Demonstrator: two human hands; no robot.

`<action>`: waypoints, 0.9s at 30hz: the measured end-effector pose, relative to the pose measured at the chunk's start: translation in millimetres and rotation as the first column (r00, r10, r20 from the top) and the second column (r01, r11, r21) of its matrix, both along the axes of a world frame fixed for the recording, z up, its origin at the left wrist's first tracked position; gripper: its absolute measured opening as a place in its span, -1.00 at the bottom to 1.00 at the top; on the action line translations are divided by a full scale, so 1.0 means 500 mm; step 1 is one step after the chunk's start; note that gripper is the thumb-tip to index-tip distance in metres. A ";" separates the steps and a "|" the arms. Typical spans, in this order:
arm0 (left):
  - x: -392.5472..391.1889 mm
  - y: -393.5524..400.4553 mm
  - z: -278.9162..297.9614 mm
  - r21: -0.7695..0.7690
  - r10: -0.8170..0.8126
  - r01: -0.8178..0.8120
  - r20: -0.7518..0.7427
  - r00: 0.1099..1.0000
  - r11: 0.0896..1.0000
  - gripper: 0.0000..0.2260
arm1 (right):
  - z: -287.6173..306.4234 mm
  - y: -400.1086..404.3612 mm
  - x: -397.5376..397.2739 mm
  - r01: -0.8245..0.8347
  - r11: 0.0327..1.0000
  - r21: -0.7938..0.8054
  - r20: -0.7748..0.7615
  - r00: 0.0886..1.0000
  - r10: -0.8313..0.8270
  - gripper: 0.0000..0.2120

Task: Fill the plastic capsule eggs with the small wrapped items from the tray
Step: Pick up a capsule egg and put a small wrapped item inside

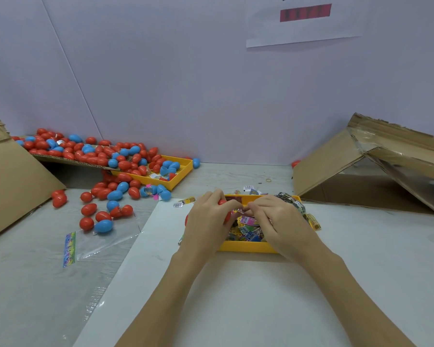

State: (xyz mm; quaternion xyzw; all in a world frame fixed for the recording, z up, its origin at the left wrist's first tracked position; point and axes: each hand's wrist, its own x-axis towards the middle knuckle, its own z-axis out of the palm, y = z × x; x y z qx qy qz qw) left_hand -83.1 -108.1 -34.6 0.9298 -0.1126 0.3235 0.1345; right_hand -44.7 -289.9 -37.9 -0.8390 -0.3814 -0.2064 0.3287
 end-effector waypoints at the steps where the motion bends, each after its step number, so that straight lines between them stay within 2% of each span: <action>1: 0.000 0.001 0.001 0.002 0.000 0.000 0.025 1.000 1.000 -0.84 | 0.002 0.002 -0.003 -0.013 0.999 0.031 0.005 1.000 0.013 -0.50; 3: 0.001 0.007 0.004 -0.022 -0.008 0.010 0.086 0.996 1.000 -0.87 | 0.004 0.004 -0.008 -0.020 0.984 0.177 -0.094 0.995 0.037 -0.55; 5: 0.002 0.012 0.006 -0.055 -0.045 0.055 0.169 0.985 0.997 -0.86 | 0.015 0.006 -0.011 0.071 0.925 0.374 -0.330 0.942 0.061 -0.57; 7: 0.003 0.013 0.006 -0.028 -0.135 0.146 0.241 0.961 0.989 -0.86 | 0.029 0.004 -0.012 0.178 0.849 0.498 -0.537 0.832 0.141 -0.57; 9: 0.002 0.008 0.005 0.052 -0.231 0.225 0.284 0.931 0.973 -0.89 | 0.038 -0.002 -0.012 0.209 0.830 0.518 -0.688 0.678 0.258 -0.52; 11: 0.003 0.004 0.003 0.133 -0.285 0.255 0.303 0.909 0.958 -0.90 | 0.040 -0.008 -0.016 0.170 0.850 0.498 -0.747 0.582 0.322 -0.57; 14: 0.004 0.003 -0.003 0.238 -0.299 0.230 0.313 0.902 0.944 -0.80 | 0.043 -0.024 -0.017 0.131 0.825 0.549 -0.752 0.509 0.420 -0.72; 17: 0.005 0.004 -0.005 0.218 -0.294 0.231 0.323 0.900 0.948 -0.81 | 0.049 -0.036 -0.016 0.149 0.769 0.622 -0.741 0.429 0.516 -0.83; 19: 0.005 -0.001 -0.006 0.120 -0.288 0.264 0.291 0.912 0.957 -0.80 | 0.052 -0.038 -0.016 0.192 0.730 0.656 -0.735 0.384 0.559 -0.81; 21: -0.001 -0.008 -0.007 -0.061 -0.321 0.336 0.172 0.931 0.940 -0.72 | 0.054 -0.040 -0.013 0.247 0.689 0.681 -0.723 0.374 0.581 -0.79; 24: -0.013 -0.013 -0.002 -0.393 -0.433 0.353 -0.134 0.892 0.849 -0.51 | 0.056 -0.043 -0.007 0.376 0.596 0.709 -0.705 0.414 0.576 -0.79; 25: -0.015 -0.015 0.000 -0.494 -0.448 0.307 -0.197 0.872 0.814 -0.50 | 0.055 -0.044 -0.006 0.414 0.576 0.705 -0.709 0.429 0.560 -0.81; 27: -0.017 -0.016 0.009 -0.673 -0.468 0.210 -0.227 0.854 0.709 -0.54 | 0.053 -0.044 -0.006 0.431 0.600 0.674 -0.736 0.462 0.495 -0.85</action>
